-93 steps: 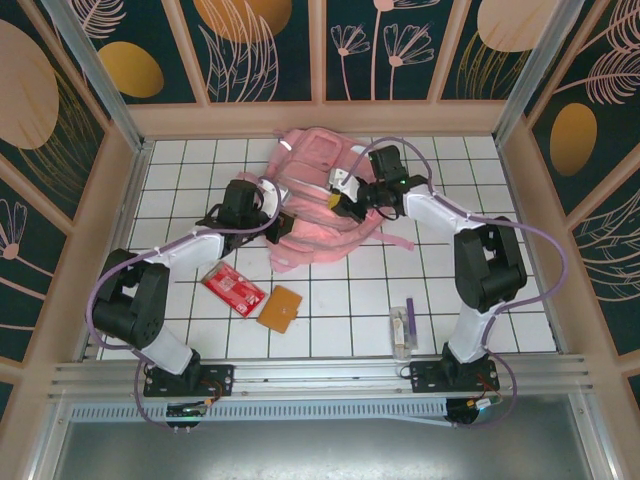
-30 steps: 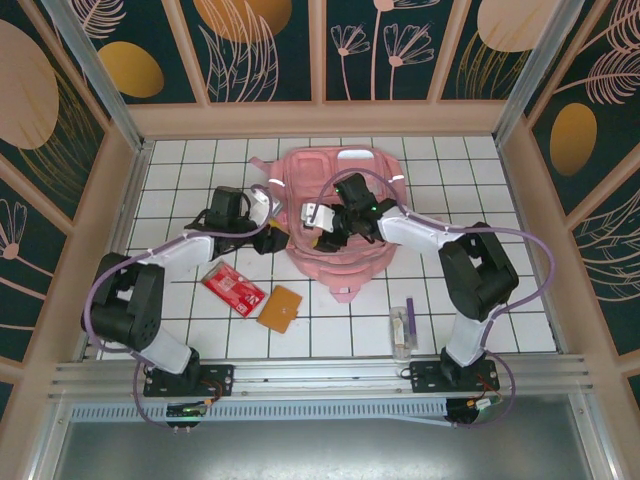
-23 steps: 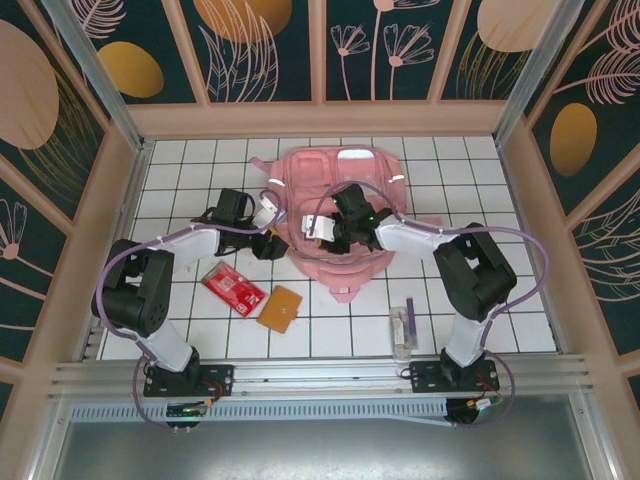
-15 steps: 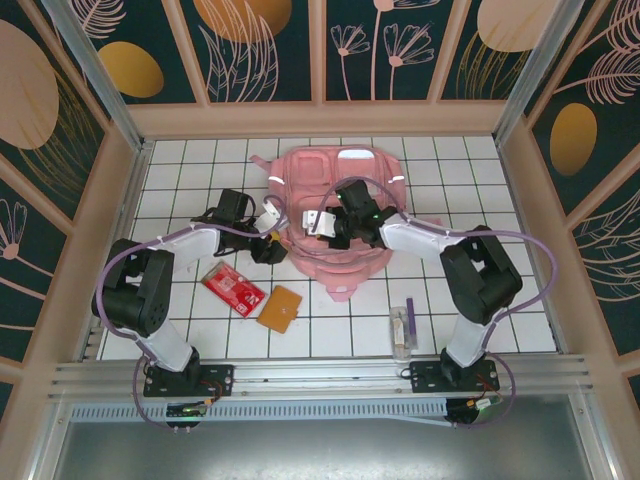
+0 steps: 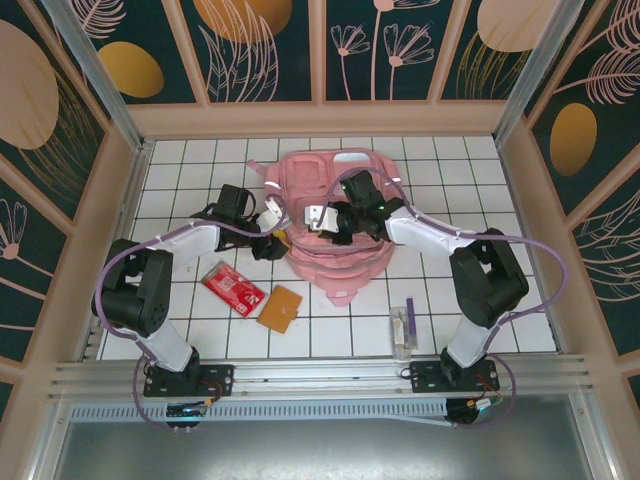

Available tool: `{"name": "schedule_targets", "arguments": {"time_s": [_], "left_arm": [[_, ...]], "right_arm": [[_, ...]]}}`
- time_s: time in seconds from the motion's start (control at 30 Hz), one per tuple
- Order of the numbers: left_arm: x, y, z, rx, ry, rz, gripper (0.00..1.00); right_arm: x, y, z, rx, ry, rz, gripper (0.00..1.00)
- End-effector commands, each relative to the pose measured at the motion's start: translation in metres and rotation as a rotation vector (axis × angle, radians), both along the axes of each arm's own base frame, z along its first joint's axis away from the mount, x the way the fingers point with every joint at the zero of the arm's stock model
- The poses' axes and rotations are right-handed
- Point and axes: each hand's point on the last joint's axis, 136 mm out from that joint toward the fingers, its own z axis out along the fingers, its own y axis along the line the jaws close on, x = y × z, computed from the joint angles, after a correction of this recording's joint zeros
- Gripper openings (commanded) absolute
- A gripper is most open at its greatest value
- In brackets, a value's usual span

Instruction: Pack the student bag

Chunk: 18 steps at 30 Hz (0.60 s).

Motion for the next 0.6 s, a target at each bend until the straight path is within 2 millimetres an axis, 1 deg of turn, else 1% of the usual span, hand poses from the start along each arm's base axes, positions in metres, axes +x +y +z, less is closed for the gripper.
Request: {"name": "schedule_targets", "arguments": {"time_s": [0.0, 0.03, 0.1, 0.13, 0.17, 0.3, 0.5, 0.53, 0.57], "left_arm": [[-0.014, -0.005, 0.011, -0.025, -0.047, -0.117, 0.39], [-0.018, -0.005, 0.01, -0.019, -0.056, -0.133, 0.35], [-0.021, -0.004, 0.008, -0.013, -0.071, -0.14, 0.31], [-0.022, -0.003, 0.008, -0.013, -0.075, -0.14, 0.28], [-0.023, -0.003, 0.01, -0.015, -0.086, -0.146, 0.2], [-0.025, -0.005, 0.019, -0.039, -0.149, -0.167, 0.0], [-0.033, -0.007, 0.034, -0.078, -0.266, -0.227, 0.0], [-0.031, -0.005, 0.034, -0.067, -0.283, -0.215, 0.0], [-0.025, -0.003, 0.035, -0.047, -0.296, -0.179, 0.0]], "right_arm": [[-0.004, 0.01, 0.048, 0.095, -0.055, 0.074, 0.0], [-0.004, 0.01, 0.048, 0.092, -0.053, 0.078, 0.0], [-0.004, 0.01, 0.05, 0.093, -0.052, 0.08, 0.0], [-0.004, 0.01, 0.05, 0.095, -0.049, 0.082, 0.0], [-0.006, 0.01, 0.05, 0.096, -0.046, 0.088, 0.0], [-0.01, 0.01, 0.05, 0.096, -0.035, 0.1, 0.0], [-0.016, 0.003, 0.047, 0.073, -0.037, 0.116, 0.0], [-0.016, 0.001, 0.046, 0.07, -0.037, 0.117, 0.0], [-0.018, -0.001, 0.046, 0.066, -0.041, 0.121, 0.0]]}}
